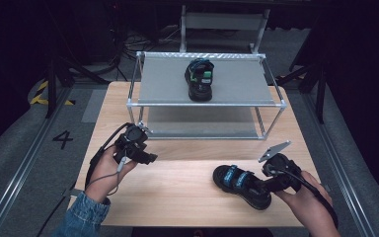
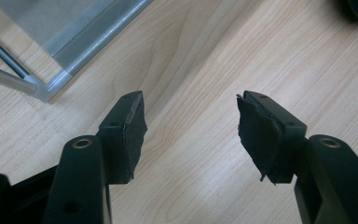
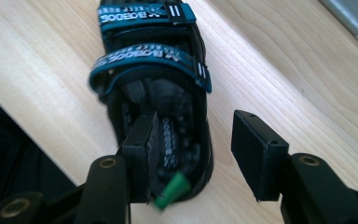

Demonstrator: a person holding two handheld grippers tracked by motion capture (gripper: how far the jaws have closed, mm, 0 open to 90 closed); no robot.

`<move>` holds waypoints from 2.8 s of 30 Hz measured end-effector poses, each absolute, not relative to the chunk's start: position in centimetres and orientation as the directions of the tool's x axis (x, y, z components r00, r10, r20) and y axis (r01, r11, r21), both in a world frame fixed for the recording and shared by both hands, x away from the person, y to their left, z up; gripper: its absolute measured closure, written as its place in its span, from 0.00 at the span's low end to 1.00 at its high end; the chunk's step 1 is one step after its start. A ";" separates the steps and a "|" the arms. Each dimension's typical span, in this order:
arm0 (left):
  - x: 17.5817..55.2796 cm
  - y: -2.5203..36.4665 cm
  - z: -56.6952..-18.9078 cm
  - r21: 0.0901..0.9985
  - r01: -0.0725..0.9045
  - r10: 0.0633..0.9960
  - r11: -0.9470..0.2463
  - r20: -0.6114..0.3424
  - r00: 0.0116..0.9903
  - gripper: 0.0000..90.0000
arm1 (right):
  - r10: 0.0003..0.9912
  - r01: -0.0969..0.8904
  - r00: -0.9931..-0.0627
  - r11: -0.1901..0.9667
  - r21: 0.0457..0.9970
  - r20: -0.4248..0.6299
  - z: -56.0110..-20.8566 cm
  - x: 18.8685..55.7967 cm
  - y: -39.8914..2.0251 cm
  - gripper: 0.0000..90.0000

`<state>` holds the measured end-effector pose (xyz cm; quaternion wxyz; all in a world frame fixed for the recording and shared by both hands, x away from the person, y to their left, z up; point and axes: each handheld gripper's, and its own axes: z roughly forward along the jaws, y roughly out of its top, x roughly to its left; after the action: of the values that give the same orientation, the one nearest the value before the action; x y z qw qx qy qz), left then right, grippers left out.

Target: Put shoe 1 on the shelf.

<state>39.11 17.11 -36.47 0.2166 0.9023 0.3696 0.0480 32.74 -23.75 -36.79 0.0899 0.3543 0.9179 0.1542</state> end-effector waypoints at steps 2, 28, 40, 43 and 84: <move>39.1 17.2 -36.5 0.427 0.648 0.691 -0.631 -0.072 0.719 0.46 | 0.677 0.626 -0.735 0.703 0.338 -0.045 -37.4 33.4 -23.5 0.58; 39.2 17.6 -36.9 0.407 0.660 0.699 -0.631 -0.070 0.711 0.46 | 0.786 0.751 -0.611 0.537 0.384 0.097 -40.0 37.4 -24.2 0.88; 39.2 17.7 -37.0 0.406 0.661 0.700 -0.631 -0.069 0.711 0.46 | 0.820 0.775 -0.562 0.477 0.414 0.108 -39.6 37.7 -25.2 0.66; 39.2 17.7 -36.9 0.408 0.664 0.702 -0.627 -0.072 0.708 0.46 | 0.818 0.759 -0.568 0.476 0.444 0.094 -38.4 36.6 -25.4 0.63; 40.1 17.2 -37.5 0.382 0.669 0.693 -0.637 -0.096 0.715 0.46 | 0.697 0.644 -0.714 0.620 0.449 0.061 -35.8 30.9 -21.8 0.57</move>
<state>40.07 17.18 -37.50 0.1990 0.9043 0.3766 0.0295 30.92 -21.83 -35.79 0.0598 0.3733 0.8981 0.2249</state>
